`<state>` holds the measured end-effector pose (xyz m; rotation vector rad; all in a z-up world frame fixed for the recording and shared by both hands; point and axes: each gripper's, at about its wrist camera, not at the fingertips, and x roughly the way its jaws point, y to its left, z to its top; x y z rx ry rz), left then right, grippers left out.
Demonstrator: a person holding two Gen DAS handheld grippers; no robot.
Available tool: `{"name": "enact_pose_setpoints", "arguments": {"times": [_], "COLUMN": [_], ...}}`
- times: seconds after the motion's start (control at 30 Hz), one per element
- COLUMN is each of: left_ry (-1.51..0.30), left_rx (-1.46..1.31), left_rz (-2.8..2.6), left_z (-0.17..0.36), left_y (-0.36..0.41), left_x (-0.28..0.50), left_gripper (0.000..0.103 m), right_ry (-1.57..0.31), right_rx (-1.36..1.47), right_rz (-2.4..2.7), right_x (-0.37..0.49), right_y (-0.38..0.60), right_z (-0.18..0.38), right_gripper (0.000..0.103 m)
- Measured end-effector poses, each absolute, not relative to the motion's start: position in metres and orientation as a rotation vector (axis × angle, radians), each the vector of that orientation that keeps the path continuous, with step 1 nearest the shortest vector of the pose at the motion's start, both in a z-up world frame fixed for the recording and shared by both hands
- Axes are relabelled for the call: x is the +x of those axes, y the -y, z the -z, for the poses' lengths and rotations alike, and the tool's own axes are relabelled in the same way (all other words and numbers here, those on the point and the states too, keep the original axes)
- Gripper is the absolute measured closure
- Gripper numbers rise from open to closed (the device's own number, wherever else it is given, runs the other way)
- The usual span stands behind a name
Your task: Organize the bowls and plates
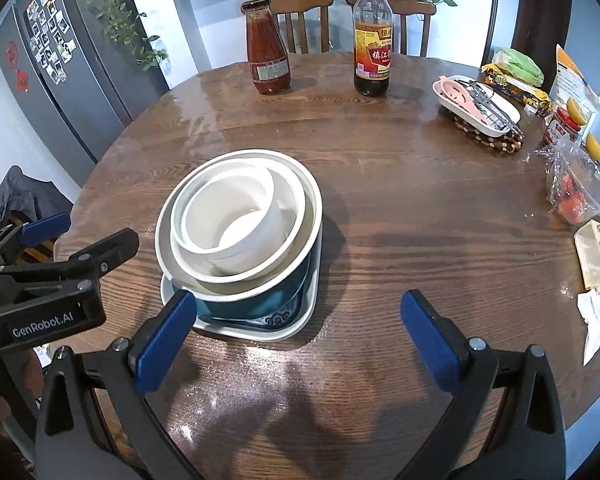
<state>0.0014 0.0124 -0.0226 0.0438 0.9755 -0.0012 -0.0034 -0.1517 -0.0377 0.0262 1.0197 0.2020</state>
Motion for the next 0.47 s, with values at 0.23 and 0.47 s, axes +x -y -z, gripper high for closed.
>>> {"name": "enact_pose_setpoints", "arguments": {"times": [0.23,0.47], "left_ry": [-0.979,-0.977], "left_rx": [0.044,0.045], "left_rz": [0.006,0.008], "left_z": [0.0231,0.0235], "left_y": [-0.013,-0.0137], "left_x": [0.0022,0.0023], "left_gripper": [0.003,0.003], "right_ry": [-1.025,-1.026], "right_rx": [0.025,0.025], "right_rz": [-0.203,-0.206], "right_x": [0.0,0.002], "right_y": [0.151,0.15], "right_z": [0.0391,0.0398], "right_gripper": [0.0,0.0]}}
